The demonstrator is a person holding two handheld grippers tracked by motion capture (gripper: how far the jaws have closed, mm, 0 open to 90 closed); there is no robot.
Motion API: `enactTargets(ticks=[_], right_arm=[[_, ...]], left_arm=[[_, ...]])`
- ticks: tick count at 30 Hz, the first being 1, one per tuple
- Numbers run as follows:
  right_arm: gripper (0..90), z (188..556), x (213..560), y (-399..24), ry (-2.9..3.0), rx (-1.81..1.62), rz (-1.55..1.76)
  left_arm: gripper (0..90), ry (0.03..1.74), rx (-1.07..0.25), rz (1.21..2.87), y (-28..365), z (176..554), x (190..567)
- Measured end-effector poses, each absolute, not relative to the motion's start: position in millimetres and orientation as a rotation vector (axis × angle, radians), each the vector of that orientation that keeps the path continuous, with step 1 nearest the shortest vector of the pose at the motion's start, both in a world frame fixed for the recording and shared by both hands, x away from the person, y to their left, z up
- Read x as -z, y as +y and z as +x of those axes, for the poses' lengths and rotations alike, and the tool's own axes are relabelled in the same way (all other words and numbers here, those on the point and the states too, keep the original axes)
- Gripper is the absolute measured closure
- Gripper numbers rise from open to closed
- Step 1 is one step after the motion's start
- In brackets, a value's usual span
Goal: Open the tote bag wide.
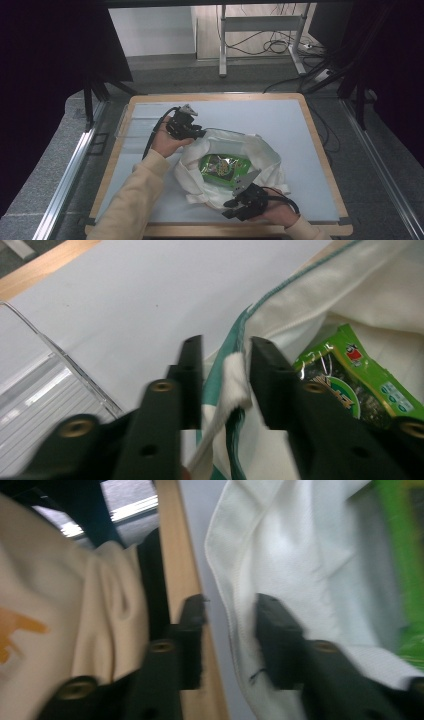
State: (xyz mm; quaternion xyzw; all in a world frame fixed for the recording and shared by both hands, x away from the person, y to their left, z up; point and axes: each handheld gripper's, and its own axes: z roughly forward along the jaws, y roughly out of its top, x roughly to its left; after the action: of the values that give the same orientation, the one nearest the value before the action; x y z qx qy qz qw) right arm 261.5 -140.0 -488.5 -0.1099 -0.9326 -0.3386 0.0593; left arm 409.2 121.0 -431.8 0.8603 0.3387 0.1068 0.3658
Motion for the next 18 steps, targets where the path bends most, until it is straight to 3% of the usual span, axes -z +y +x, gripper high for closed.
enactTargets(ticks=[2, 5, 18], right_arm=[[46.7, 261, 481, -141, -2.849, 1.068, -0.363], [39.5, 264, 468, -147, -2.851, 1.148, -0.445], [36.0, 302, 437, -176, -2.843, 1.314, -0.718]], left_arm=[[54.1, 0.873, -0.297, 2.199, 124, 404, 429], [45.3, 0.857, -0.304, 2.184, 128, 396, 423], [35.7, 0.779, -0.285, 2.184, 146, 353, 406]])
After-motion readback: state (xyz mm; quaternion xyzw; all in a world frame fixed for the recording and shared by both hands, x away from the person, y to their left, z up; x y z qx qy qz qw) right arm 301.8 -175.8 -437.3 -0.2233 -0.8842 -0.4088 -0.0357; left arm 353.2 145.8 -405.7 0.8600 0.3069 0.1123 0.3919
